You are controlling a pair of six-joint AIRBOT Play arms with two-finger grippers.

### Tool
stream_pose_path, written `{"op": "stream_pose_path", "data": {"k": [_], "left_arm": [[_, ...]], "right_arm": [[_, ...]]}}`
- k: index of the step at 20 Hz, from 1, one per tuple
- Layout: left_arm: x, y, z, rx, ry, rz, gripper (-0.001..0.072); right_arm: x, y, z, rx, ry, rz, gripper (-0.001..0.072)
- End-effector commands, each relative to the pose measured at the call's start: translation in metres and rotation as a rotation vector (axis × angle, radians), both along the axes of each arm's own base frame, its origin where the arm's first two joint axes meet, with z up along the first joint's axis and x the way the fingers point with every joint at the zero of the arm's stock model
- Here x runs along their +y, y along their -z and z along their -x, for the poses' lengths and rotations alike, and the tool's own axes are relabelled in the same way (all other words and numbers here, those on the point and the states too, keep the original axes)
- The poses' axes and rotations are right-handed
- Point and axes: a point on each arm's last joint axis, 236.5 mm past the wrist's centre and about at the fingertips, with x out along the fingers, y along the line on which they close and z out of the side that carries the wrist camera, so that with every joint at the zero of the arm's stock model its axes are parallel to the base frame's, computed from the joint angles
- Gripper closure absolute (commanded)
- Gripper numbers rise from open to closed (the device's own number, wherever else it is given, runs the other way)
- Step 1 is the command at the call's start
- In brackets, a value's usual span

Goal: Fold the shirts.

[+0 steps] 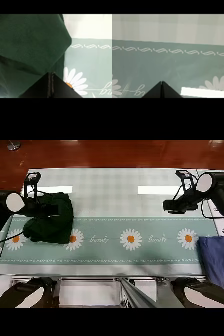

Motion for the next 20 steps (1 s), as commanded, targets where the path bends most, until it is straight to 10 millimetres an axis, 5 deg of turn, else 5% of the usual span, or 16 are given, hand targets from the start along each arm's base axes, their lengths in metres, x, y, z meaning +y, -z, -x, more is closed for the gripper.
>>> {"op": "stream_pose_path", "data": {"k": [1, 15, 16, 17, 18, 20], "left_arm": [[0.000, 0.000, 0.000, 0.001, 0.001, -0.001, 0.0680], [0.000, -0.002, -0.006, -0.026, 0.002, -0.002, 0.0675], [0.004, -0.005, -0.013, -0.061, 0.003, -0.018, 0.0548], [0.007, -0.009, -0.023, -0.106, 0.007, -0.037, 0.0138], [0.014, -0.014, -0.033, -0.151, 0.006, -0.070, 0.0000], [0.037, -0.022, -0.047, -0.216, 0.023, -0.178, 0.0000]], "right_arm": [[0.000, 0.000, 0.000, 0.001, -0.002, 0.000, 0.0688], [-0.003, -0.002, -0.012, -0.050, -0.002, 0.015, 0.0673], [-0.010, -0.001, -0.017, -0.068, 0.022, 0.039, 0.0407], [-0.015, -0.001, -0.021, -0.084, 0.030, 0.059, 0.0075], [-0.018, 0.000, -0.023, -0.088, 0.017, 0.077, 0.0087], [-0.030, 0.003, -0.019, -0.066, -0.005, 0.131, 0.0088]]}}
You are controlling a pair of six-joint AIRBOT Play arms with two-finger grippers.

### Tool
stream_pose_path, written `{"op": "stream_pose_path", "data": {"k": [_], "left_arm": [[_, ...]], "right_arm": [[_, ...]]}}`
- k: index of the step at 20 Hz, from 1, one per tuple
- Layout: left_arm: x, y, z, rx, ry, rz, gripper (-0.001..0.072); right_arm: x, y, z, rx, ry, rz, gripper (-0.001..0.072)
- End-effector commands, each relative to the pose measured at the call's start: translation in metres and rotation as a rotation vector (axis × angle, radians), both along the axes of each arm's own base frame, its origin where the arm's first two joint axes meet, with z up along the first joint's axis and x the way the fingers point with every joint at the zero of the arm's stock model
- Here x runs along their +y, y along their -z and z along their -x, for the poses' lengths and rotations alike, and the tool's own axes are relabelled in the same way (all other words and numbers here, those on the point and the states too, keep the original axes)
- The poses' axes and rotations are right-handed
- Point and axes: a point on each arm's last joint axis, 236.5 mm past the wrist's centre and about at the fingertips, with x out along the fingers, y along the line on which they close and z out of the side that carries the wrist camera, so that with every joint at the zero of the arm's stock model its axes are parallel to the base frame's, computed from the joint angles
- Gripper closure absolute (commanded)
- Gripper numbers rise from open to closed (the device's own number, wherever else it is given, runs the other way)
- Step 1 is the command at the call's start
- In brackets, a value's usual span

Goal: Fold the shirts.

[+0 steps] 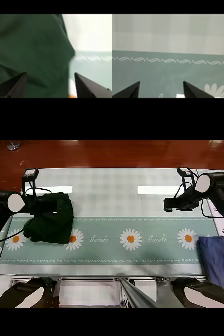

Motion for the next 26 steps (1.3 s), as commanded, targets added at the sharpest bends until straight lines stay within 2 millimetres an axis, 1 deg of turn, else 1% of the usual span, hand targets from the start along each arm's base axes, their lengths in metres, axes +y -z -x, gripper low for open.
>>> {"op": "stream_pose_path", "data": {"k": [1, 2, 3, 4, 6, 8, 9, 10, 12, 13, 14, 15, 16, 17, 18, 19, 20, 21, 22, 23, 24, 26], "left_arm": [[0.034, -0.012, -0.025, -0.111, -0.014, -0.135, 0.0000], [0.046, -0.008, -0.028, -0.106, -0.055, -0.133, 0.0001], [0.058, 0.004, -0.028, -0.074, -0.107, -0.125, 0.0001], [0.070, 0.019, -0.024, -0.023, -0.164, -0.113, 0.0002], [0.090, 0.059, -0.005, 0.127, -0.339, -0.068, 0.0004], [0.091, 0.091, 0.005, 0.231, -0.420, 0.010, 0.0004], [0.090, 0.102, 0.004, 0.251, -0.445, 0.046, 0.0003], [0.086, 0.111, 0.004, 0.272, -0.464, 0.083, 0.0005], [0.070, 0.128, 0.010, 0.345, -0.449, 0.165, 0.0019], [0.056, 0.132, 0.012, 0.378, -0.404, 0.213, 0.0227], [0.043, 0.132, 0.011, 0.384, -0.335, 0.252, 0.0536], [0.030, 0.124, 0.006, 0.363, -0.268, 0.292, 0.0682], [0.021, 0.109, -0.005, 0.322, -0.229, 0.329, 0.0682], [0.016, 0.089, -0.018, 0.265, -0.208, 0.353, 0.0682], [0.013, 0.058, -0.034, 0.181, -0.190, 0.374, 0.0682], [0.011, 0.024, -0.048, 0.091, -0.174, 0.387, 0.0682], [0.010, -0.018, -0.060, -0.012, -0.151, 0.386, 0.0682], [0.006, -0.059, -0.068, -0.111, -0.109, 0.384, 0.0682], [0.002, -0.103, -0.072, -0.212, -0.078, 0.386, 0.0683], [-0.004, -0.145, -0.072, -0.305, -0.048, 0.387, 0.0682], [-0.011, -0.180, -0.068, -0.380, -0.019, 0.394, 0.0682], [-0.038, -0.247, -0.051, -0.498, 0.060, 0.460, 0.0682]], "right_arm": [[-0.019, 0.003, 0.002, 0.018, -0.009, 0.086, 0.0088], [-0.020, 0.003, 0.006, 0.032, -0.009, 0.089, 0.0088], [-0.020, 0.004, 0.007, 0.036, -0.008, 0.088, 0.0089], [-0.019, 0.003, 0.006, 0.032, -0.009, 0.087, 0.0089], [-0.018, 0.002, 0.001, 0.012, -0.006, 0.082, 0.0089], [-0.017, 0.002, -0.002, -0.001, 0.000, 0.077, 0.0090], [-0.016, 0.002, -0.002, -0.002, 0.000, 0.072, 0.0089], [-0.013, 0.002, -0.002, 0.000, 0.002, 0.057, 0.0090], [-0.006, 0.002, -0.001, 0.003, 0.006, 0.025, 0.0090], [-0.004, 0.002, -0.002, -0.003, 0.007, 0.015, 0.0090], [-0.002, 0.001, -0.005, -0.016, 0.007, 0.008, 0.0089], [-0.002, 0.001, -0.008, -0.027, 0.007, 0.008, 0.0090], [-0.002, -0.001, -0.009, -0.033, 0.007, 0.007, 0.0090], [-0.002, -0.003, -0.008, -0.038, 0.007, 0.006, 0.0090], [-0.001, -0.008, -0.008, -0.052, 0.008, 0.002, 0.0089], [-0.001, -0.017, -0.008, -0.076, 0.008, -0.001, 0.0090], [-0.001, -0.027, -0.009, -0.106, 0.008, -0.004, 0.0090], [-0.001, -0.039, -0.009, -0.142, 0.008, -0.008, 0.0090], [-0.001, -0.054, -0.008, -0.186, 0.008, -0.013, 0.0090], [-0.001, -0.069, -0.005, -0.224, 0.009, -0.020, 0.0090], [-0.001, -0.085, -0.001, -0.268, 0.009, -0.027, 0.0090], [0.006, -0.115, 0.020, -0.312, 0.003, -0.069, 0.0090]]}}
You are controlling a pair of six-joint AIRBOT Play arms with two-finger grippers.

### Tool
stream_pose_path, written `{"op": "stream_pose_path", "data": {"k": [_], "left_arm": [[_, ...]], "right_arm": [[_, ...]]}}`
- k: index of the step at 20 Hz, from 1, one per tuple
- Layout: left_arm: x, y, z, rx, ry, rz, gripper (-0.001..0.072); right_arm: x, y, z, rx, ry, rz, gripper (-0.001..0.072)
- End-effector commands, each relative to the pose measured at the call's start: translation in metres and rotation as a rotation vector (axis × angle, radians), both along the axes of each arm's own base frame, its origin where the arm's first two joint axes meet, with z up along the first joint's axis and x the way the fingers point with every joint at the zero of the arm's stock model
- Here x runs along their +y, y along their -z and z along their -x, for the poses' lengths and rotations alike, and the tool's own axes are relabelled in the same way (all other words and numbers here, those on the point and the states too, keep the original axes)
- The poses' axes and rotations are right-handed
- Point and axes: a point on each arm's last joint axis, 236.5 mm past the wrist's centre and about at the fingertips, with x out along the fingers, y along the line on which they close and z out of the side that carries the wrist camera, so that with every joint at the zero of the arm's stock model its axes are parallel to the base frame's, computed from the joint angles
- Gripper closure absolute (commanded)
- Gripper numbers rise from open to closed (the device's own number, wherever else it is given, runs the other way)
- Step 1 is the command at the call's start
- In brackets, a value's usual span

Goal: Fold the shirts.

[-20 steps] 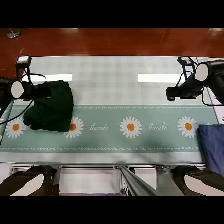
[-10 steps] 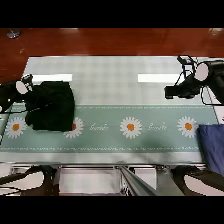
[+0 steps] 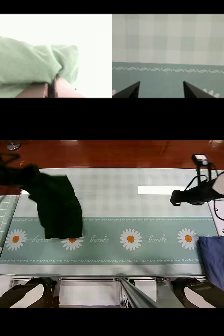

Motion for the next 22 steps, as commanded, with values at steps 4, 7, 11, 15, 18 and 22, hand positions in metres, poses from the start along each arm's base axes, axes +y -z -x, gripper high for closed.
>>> {"op": "stream_pose_path", "data": {"k": [4, 7, 11, 15, 18, 22], "left_arm": [[-0.071, -0.204, 0.056, -0.454, 0.194, 0.058, 0.0682], [-0.101, -0.257, 0.082, -0.579, 0.275, 0.103, 0.0681], [-0.140, -0.318, 0.118, -0.739, 0.377, 0.223, 0.0682], [-0.204, -0.336, 0.163, -0.807, 0.580, 0.316, 0.0681], [-0.241, -0.306, 0.164, -0.730, 0.662, 0.327, 0.0681], [-0.272, -0.204, 0.145, -0.472, 0.679, 0.330, 0.0681]], "right_arm": [[0.010, -0.096, 0.056, -0.227, -0.032, -0.080, 0.0090], [0.007, -0.128, 0.077, -0.334, -0.020, -0.099, 0.0090], [0.005, -0.142, 0.097, -0.371, -0.005, -0.115, 0.0090], [0.005, -0.141, 0.099, -0.361, -0.005, -0.114, 0.0090], [0.005, -0.141, 0.099, -0.361, -0.003, -0.118, 0.0090], [0.004, -0.140, 0.099, -0.359, -0.002, -0.114, 0.0090]]}}
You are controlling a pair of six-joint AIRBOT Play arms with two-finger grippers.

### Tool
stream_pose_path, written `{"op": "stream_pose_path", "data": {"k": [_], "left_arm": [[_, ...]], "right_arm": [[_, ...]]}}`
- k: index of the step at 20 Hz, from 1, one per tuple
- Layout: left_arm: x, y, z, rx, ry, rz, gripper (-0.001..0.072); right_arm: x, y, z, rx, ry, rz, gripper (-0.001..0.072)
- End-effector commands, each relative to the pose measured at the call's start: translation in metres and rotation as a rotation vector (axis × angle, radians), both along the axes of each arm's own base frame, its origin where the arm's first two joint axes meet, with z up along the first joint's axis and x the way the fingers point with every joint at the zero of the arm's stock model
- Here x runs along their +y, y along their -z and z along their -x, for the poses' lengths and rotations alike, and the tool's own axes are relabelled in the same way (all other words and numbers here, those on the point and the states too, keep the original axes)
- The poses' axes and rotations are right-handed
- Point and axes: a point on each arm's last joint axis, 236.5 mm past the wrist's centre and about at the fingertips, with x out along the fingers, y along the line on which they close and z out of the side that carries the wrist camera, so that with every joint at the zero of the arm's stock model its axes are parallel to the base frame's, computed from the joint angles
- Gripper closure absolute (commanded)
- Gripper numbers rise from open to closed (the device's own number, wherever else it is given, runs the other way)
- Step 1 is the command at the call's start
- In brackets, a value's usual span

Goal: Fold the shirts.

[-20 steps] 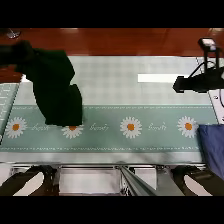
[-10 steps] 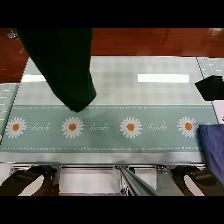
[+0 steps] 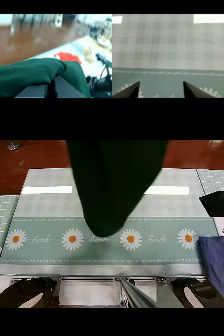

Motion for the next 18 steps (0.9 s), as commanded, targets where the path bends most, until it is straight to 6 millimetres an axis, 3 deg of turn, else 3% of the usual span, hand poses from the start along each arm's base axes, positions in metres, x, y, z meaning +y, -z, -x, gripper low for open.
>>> {"op": "stream_pose_path", "data": {"k": [1, 4, 6, 9, 11, 12, 13, 14, 15, 16, 17, 18], "left_arm": [[-0.029, 0.087, 0.001, 0.189, 0.061, -0.071, 0.0681], [-0.021, 0.198, 0.028, 0.416, 0.100, -0.218, 0.0681], [0.014, 0.284, 0.027, 0.517, 0.008, -0.355, 0.0681], [0.068, 0.390, 0.027, 0.735, -0.114, -0.461, 0.0680], [0.095, 0.434, 0.034, 0.847, -0.172, -0.489, 0.0680], [0.106, 0.448, 0.036, 0.889, -0.201, -0.491, 0.0677], [0.117, 0.456, 0.035, 0.912, -0.228, -0.494, 0.0546], [0.124, 0.455, 0.030, 0.923, -0.248, -0.489, 0.0057], [0.134, 0.443, 0.023, 0.906, -0.250, -0.510, 0.0002], [0.151, 0.422, 0.009, 0.858, -0.271, -0.546, 0.0002], [0.171, 0.400, -0.008, 0.825, -0.334, -0.550, 0.0002], [0.197, 0.377, -0.026, 0.793, -0.419, -0.534, 0.0003]], "right_arm": [[-0.001, 0.000, 0.001, 0.003, 0.009, -0.005, 0.0090], [-0.001, 0.003, 0.001, 0.017, 0.032, -0.031, 0.0091], [0.004, 0.013, 0.000, 0.039, 0.031, -0.052, 0.0091], [0.015, 0.053, -0.003, 0.128, 0.019, -0.096, 0.0090], [0.029, 0.088, -0.009, 0.197, 0.006, -0.149, 0.0090], [0.035, 0.108, -0.012, 0.234, 0.004, -0.177, 0.0091], [0.041, 0.129, -0.016, 0.276, 0.007, -0.204, 0.0090], [0.052, 0.144, -0.018, 0.319, 0.008, -0.257, 0.0090], [0.066, 0.154, -0.020, 0.355, -0.031, -0.294, 0.0090], [0.074, 0.159, -0.023, 0.375, -0.080, -0.302, 0.0088], [0.067, 0.161, -0.031, 0.378, -0.062, -0.298, 0.0088], [0.046, 0.157, -0.041, 0.358, -0.007, -0.289, 0.0088]]}}
